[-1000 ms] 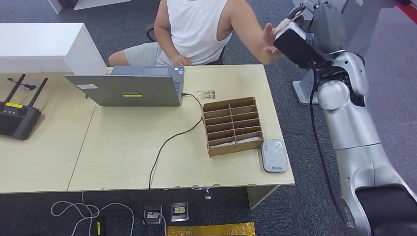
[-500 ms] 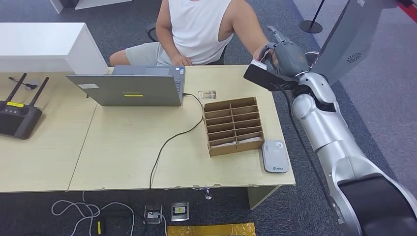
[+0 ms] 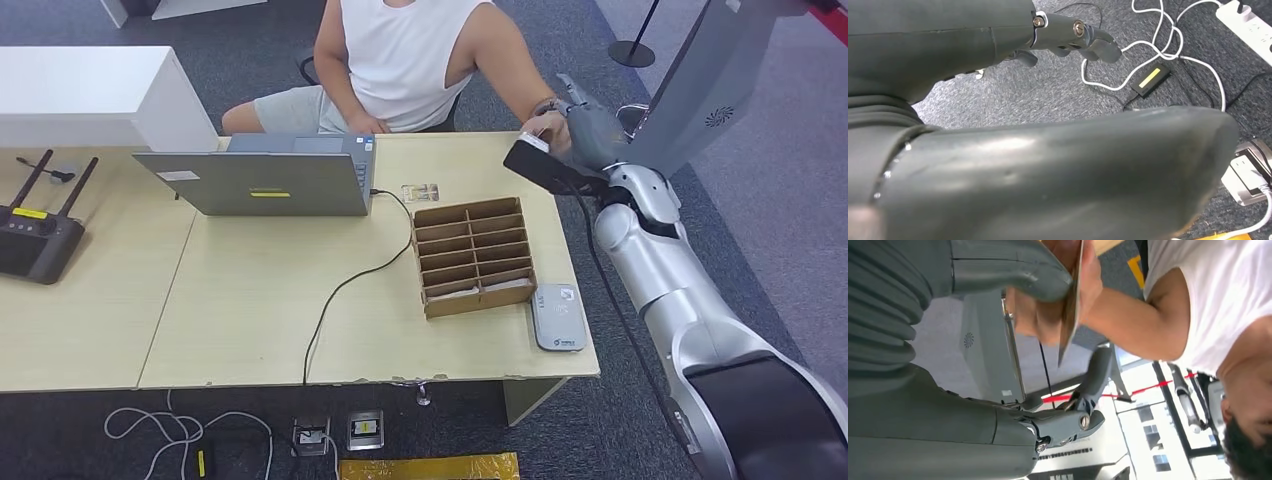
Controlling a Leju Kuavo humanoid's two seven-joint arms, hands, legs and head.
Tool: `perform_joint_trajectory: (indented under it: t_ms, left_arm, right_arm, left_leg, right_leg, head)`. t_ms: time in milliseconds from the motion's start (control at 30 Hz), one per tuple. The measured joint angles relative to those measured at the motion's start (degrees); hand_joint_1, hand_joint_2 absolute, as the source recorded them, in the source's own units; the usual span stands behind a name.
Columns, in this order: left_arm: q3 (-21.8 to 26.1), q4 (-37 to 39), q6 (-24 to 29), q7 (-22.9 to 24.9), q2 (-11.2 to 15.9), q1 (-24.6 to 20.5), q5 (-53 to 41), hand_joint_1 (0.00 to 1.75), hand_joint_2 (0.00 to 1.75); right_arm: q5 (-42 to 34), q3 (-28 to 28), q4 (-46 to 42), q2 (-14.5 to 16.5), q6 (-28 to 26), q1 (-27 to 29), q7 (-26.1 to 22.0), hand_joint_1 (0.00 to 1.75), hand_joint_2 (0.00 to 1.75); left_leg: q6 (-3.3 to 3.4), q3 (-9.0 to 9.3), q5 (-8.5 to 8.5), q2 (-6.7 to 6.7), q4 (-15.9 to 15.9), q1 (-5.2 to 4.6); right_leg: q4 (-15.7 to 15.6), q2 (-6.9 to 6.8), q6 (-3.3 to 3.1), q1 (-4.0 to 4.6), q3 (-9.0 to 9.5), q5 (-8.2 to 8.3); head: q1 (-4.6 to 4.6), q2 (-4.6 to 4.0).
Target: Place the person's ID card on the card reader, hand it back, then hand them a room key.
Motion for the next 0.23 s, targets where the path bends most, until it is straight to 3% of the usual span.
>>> perform_joint_trajectory:
  t_ms: [233]
  left_arm:
    - [0.0,0.0,1.12,-0.12,-0.04,0.71,0.43,0.0,0.0]
  right_arm:
    - [-4.65,-1.51,0.42,-1.36,-10.99,-3.05,-2.87,0.0,1.75]
  left_leg:
    - [0.0,0.02,0.01,0.02,0.03,-0.02]
  right_leg:
    - [-0.01,0.02,0.0,-0.02,-0.03,0.0]
  head:
    - [0.01,0.0]
